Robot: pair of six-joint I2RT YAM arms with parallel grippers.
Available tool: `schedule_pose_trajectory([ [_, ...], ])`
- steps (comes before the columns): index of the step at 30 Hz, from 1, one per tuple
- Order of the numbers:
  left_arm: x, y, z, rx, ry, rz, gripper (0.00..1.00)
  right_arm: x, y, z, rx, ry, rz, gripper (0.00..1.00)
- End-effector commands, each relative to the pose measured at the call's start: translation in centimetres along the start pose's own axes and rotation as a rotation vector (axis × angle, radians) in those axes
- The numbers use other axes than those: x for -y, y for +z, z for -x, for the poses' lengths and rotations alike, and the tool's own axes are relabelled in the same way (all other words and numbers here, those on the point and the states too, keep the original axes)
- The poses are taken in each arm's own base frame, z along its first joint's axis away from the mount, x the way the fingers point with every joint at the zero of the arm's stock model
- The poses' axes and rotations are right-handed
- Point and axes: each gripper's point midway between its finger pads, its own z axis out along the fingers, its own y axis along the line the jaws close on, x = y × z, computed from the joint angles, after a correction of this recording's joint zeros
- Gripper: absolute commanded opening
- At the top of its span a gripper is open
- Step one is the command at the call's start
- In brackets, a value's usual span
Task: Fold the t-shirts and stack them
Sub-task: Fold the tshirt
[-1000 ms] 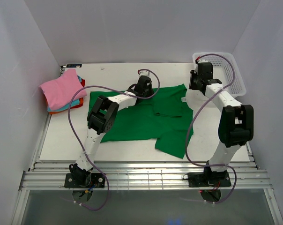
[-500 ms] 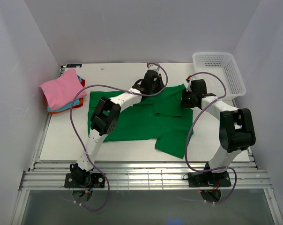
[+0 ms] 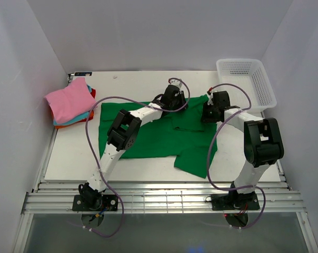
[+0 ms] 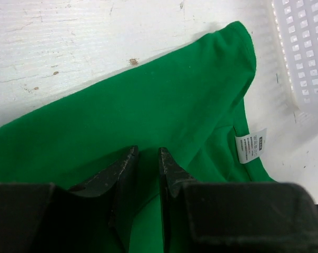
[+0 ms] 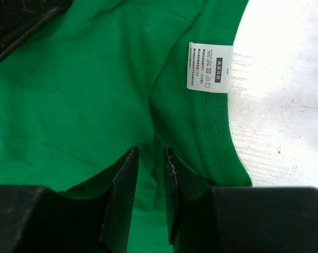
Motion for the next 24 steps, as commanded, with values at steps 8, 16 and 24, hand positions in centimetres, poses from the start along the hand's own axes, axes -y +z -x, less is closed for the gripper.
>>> schedule_pose_trajectory([
  [8,1.2,-0.7,1.6,0.02,-0.005,-0.028,0.33,-1.3,0.6,-0.4,-0.004,-0.007,0.047,0.15],
  [16,1.0,-0.9,1.8,0.027,0.006,-0.014,0.33,-1.5,-0.8,-1.0,-0.006,-0.029,0.036,0.08],
  [24,1.0,-1.0,1.7,0.023,0.004,-0.013,0.33,-0.9,-2.4,-1.0,0.001,-0.041,-0.01,0.08],
])
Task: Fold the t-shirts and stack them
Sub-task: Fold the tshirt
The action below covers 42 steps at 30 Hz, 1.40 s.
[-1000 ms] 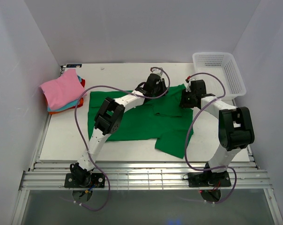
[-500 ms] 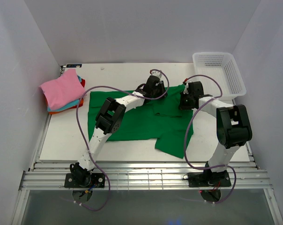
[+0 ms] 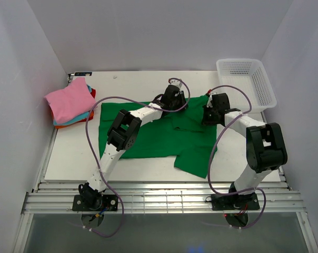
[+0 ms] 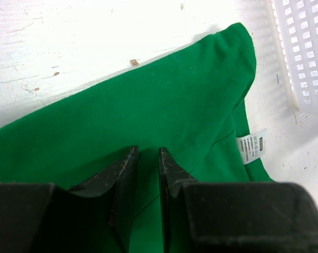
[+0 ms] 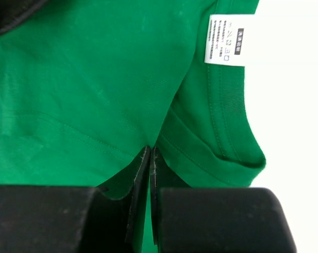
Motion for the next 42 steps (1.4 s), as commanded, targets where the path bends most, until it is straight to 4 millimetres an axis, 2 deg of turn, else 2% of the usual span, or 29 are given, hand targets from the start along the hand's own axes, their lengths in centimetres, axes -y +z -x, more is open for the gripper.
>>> schedule_pose_trajectory([
  [1,0.9,-1.0,1.6,0.02,0.008,-0.009,0.33,0.2,-1.7,1.0,0.034,-0.02,-0.03,0.08],
  [6,0.9,-1.2,1.9,0.024,0.012,-0.006,0.33,0.4,-2.6,2.1,0.048,-0.026,-0.053,0.08],
  [11,0.9,-1.3,1.9,0.024,0.02,-0.004,0.33,0.4,-2.9,2.4,0.046,-0.028,-0.063,0.08],
  [25,0.9,-1.4,2.0,0.022,0.022,-0.001,0.33,-0.7,-5.1,5.2,0.105,-0.037,-0.036,0.08],
  [29,1.0,-1.5,2.1,0.022,0.023,-0.003,0.33,-0.6,-5.2,4.9,0.097,-0.035,-0.042,0.08],
  [34,0.9,-1.5,2.1,0.023,0.026,0.002,0.33,-0.7,-4.7,3.5,0.049,-0.028,-0.027,0.08],
  [42,0.8,-1.6,2.1,0.019,0.031,0.004,0.33,-2.9,-6.2,4.1,0.065,-0.041,0.085,0.08],
])
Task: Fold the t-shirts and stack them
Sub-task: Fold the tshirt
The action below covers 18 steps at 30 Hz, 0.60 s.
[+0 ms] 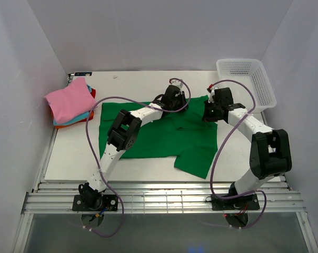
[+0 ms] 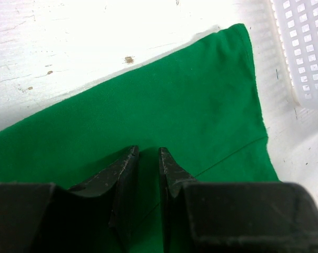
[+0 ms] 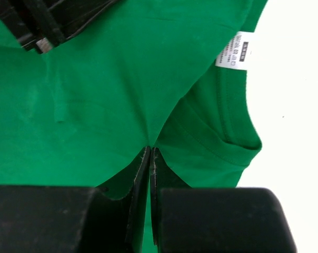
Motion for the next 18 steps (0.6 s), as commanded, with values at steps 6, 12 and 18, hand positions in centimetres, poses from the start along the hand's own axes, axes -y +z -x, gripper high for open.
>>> schedule_pose_trajectory([
  [6,1.3,-1.8,2.4,0.024,0.015,-0.003,0.33,-2.1,-3.2,2.1,0.058,-0.036,0.083,0.08],
  [12,1.5,-2.1,2.6,0.023,0.018,-0.01,0.33,0.0,-1.3,-0.5,-0.038,-0.014,-0.014,0.09],
  [18,1.3,-2.3,2.4,0.013,0.037,-0.003,0.33,3.3,-0.6,-2.3,-0.089,0.028,-0.197,0.34],
])
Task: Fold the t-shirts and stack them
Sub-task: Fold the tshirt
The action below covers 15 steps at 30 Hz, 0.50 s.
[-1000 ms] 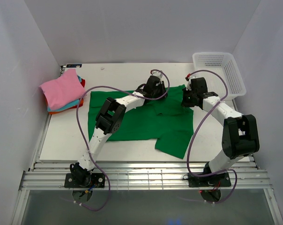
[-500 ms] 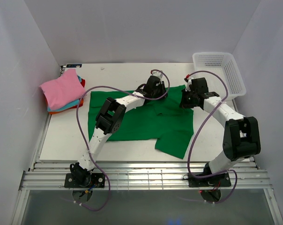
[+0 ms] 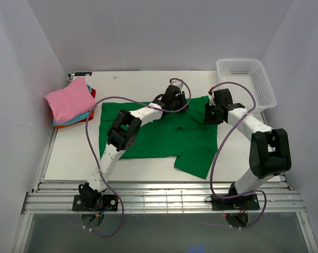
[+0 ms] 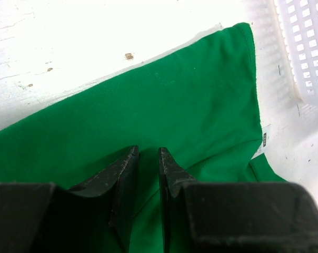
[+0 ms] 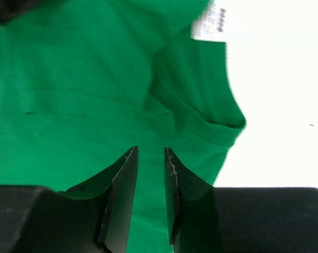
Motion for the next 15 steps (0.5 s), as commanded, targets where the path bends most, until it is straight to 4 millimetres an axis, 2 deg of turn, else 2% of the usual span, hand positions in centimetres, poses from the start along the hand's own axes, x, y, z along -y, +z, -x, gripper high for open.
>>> schedule_pose_trajectory([
  [1,1.3,-2.2,2.6,0.025,0.03,-0.006,0.33,2.9,-0.2,-0.6,-0.015,0.024,-0.176,0.34],
  [4,1.1,-2.4,2.9,0.031,0.043,0.002,0.33,1.9,-1.1,0.4,0.049,-0.014,-0.138,0.34],
  [5,1.2,-2.5,3.0,0.039,0.048,0.001,0.33,0.5,-1.7,0.9,0.095,-0.029,-0.059,0.34],
  [7,1.3,-2.5,3.3,0.048,0.06,0.001,0.33,-1.3,-2.1,1.1,0.132,-0.054,0.034,0.33],
  [8,1.3,-2.4,3.2,0.044,0.063,0.002,0.33,-2.5,-2.5,0.6,0.137,-0.065,0.108,0.33],
  [9,1.4,-2.4,3.5,0.048,0.066,-0.002,0.33,-3.2,-2.6,1.2,0.166,-0.078,0.149,0.33],
  [12,1.3,-2.3,3.2,0.035,0.071,0.001,0.34,-5.0,-2.4,0.7,0.161,-0.102,0.249,0.31],
  [15,0.9,-2.4,3.0,0.028,0.078,0.01,0.34,-6.0,-1.7,0.2,0.139,-0.122,0.286,0.29],
])
